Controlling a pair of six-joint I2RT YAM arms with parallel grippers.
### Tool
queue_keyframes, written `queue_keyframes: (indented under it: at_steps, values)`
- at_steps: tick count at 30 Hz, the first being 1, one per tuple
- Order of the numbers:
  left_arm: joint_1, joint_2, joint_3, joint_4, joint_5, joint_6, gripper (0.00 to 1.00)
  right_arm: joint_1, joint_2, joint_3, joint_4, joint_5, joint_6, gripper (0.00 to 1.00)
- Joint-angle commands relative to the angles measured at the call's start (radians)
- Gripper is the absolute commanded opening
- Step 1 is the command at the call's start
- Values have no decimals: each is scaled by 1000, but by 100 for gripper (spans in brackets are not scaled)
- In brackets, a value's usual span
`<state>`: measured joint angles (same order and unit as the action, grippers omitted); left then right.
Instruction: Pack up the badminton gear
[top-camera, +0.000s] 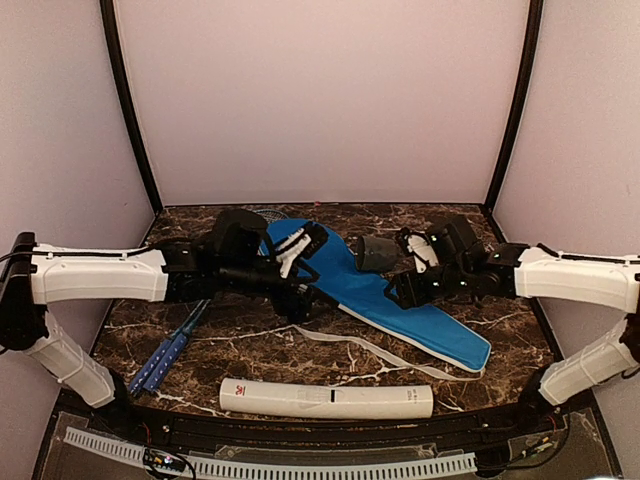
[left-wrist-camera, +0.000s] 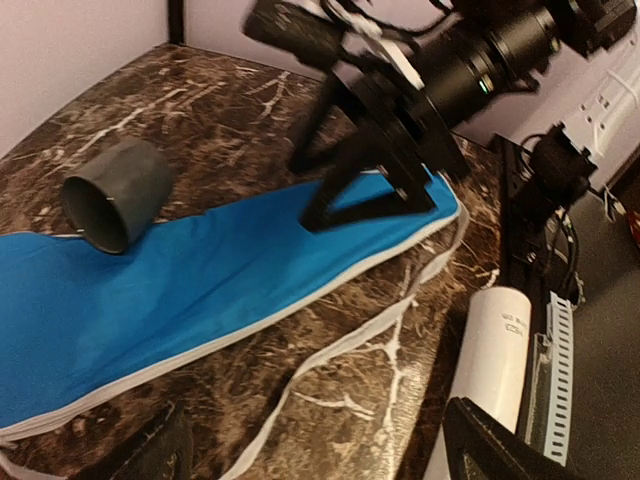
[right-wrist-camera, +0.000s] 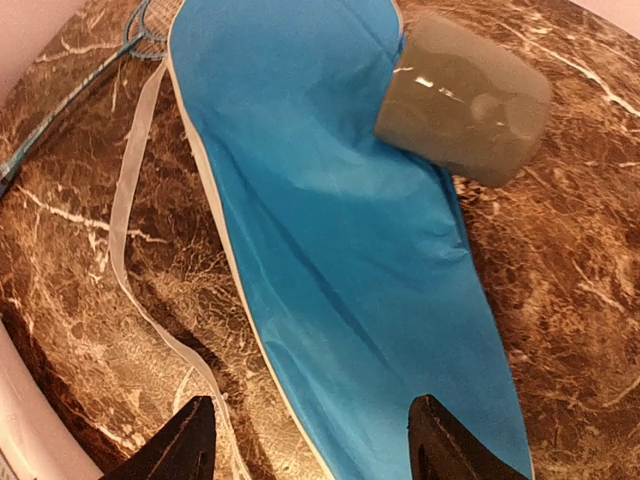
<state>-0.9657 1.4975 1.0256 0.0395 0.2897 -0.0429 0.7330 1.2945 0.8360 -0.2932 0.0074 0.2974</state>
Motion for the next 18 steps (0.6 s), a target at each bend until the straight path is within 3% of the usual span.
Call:
queue_keyframes:
  at_steps: [1, 6, 11, 14, 18]
  values:
    - [133, -97, -46, -65, -45, -64, 90, 97, 117, 80, 28, 108, -58, 65]
    - [397, -190, -67, -149, -4, -112, 91, 156, 273, 161, 30, 140, -89, 61]
    - [627, -285, -103, -163, 20, -125, 93, 197, 403, 226, 27, 174, -127, 67]
    - [713, -326, -122, -164, 22, -108, 94, 212, 463, 257, 15, 241, -140, 68]
    - [724, -357, -132, -179, -31, -74, 94, 219, 529, 298, -8, 326, -150, 68]
